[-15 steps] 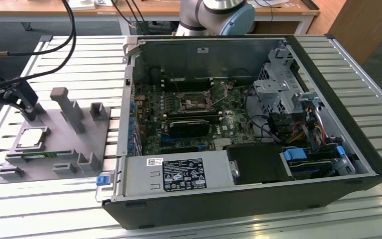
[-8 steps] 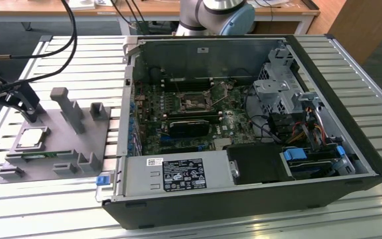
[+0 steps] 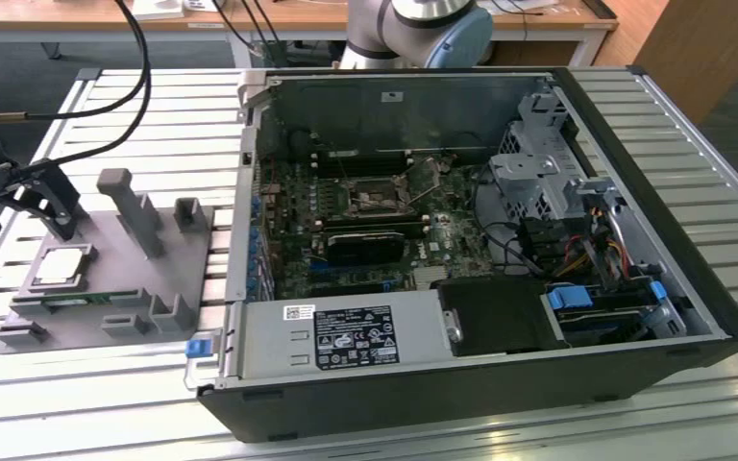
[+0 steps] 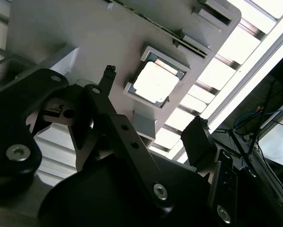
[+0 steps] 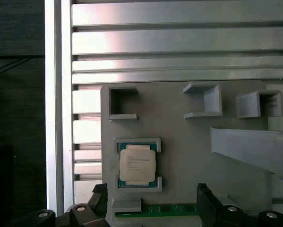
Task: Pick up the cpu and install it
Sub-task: 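Pick up the cpu and move it towards the insertion slot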
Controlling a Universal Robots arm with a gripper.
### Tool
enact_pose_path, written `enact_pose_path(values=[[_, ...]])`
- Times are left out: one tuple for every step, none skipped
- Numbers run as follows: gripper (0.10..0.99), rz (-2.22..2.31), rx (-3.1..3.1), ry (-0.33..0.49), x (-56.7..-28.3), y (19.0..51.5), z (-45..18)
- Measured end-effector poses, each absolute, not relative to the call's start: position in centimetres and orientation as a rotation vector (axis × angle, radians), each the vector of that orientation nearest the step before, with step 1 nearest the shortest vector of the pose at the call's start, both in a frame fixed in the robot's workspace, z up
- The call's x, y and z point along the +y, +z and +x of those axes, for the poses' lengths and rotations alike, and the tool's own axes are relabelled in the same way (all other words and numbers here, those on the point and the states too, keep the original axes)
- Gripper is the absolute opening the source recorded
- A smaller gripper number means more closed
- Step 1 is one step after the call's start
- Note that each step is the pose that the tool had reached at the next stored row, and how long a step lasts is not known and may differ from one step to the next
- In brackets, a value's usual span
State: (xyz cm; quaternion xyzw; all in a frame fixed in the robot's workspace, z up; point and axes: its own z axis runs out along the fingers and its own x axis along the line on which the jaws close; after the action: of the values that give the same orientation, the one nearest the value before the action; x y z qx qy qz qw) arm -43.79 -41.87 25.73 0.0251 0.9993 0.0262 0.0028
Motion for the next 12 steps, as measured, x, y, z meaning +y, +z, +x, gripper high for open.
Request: enact_pose_path(values=[[0.839,0.078,3.135,0.082,-41.87,25.65,-43.79],[0.839,0.078,3.135,0.082,-41.87,25.58,-43.79],[0.839,0.078,3.136,0.082,-41.87,25.52,-43.79],[0.839,0.077,3.136,0.082,-41.87,25.44,-43.8],[0.839,0.076,3.137,0.082,-41.87,25.36,-43.81],[0.839,0.074,3.138,0.082,-41.88,25.27,-43.82],[0.839,0.072,3.139,0.082,-41.88,25.18,-43.84],[0.839,0.07,3.139,0.082,-41.89,25.11,-43.86],[0.839,0.068,3.14,0.082,-41.89,25.02,-43.9],[0.839,0.068,3.142,0.082,-41.88,24.92,-43.92],[0.839,0.069,3.146,0.082,-41.88,24.82,-43.93],[0.839,0.069,3.148,0.082,-41.87,24.73,-43.94]])
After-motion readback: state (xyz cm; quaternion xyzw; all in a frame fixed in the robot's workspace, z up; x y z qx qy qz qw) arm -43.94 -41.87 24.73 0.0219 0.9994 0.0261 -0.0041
